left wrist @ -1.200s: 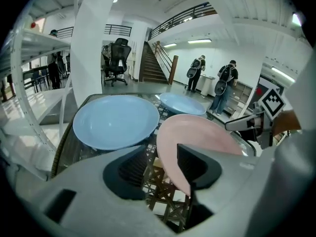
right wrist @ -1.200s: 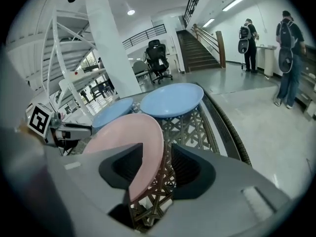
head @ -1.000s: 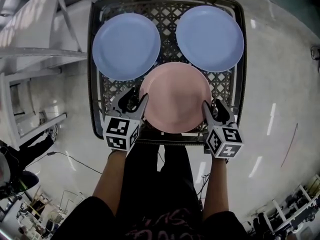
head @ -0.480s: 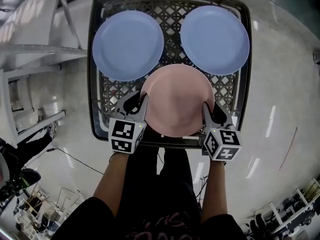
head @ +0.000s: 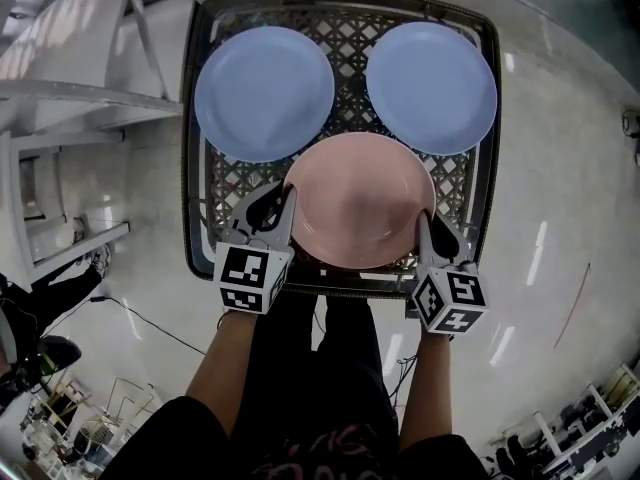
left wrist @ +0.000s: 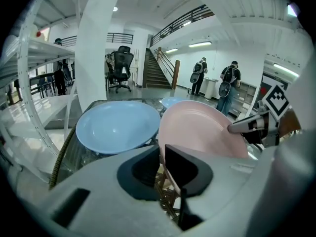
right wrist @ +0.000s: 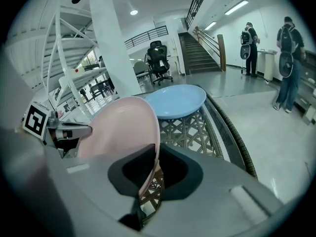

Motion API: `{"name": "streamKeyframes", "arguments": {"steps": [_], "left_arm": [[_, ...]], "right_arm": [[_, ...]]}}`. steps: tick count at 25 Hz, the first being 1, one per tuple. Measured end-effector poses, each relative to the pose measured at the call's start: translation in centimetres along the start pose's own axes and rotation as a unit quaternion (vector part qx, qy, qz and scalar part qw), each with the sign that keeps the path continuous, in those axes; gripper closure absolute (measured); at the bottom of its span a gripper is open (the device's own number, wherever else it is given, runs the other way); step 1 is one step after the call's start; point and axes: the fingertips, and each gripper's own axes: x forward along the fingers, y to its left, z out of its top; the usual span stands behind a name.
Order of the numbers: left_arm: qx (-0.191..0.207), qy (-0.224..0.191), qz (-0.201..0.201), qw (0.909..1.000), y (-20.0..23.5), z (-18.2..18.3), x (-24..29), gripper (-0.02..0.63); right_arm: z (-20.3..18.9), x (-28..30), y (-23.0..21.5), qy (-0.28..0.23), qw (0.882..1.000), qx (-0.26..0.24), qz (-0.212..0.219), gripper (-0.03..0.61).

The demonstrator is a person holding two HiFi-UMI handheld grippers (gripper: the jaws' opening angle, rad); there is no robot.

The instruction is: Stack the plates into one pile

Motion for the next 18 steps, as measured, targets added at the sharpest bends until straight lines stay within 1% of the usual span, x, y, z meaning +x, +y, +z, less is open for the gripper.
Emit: {"name": "streamKeyframes", "arguments": {"steps": [10,14,18], "left_arm": [[-0.015,-0.047,0.028,0.9984,2.2,3.4,-3.3,0.589],[-0.019,-0.058,0.044,0.9972,4.3,4.3,-4.6,0.589],[-0.031,-0.067,0.068,0.9949,7.3,5.2,-5.8,0.592]], "right_arm": [[4.1,-0.8,3.2,-0.038,0.999,-0.016,0.023,0.548],[5.6,0.1,5.3,-0.039,0.998,-0.027,0.035,0.549],[7.6,1.8,8.0,-0.045,0.997,-0.037,0.055,0.549]]}}
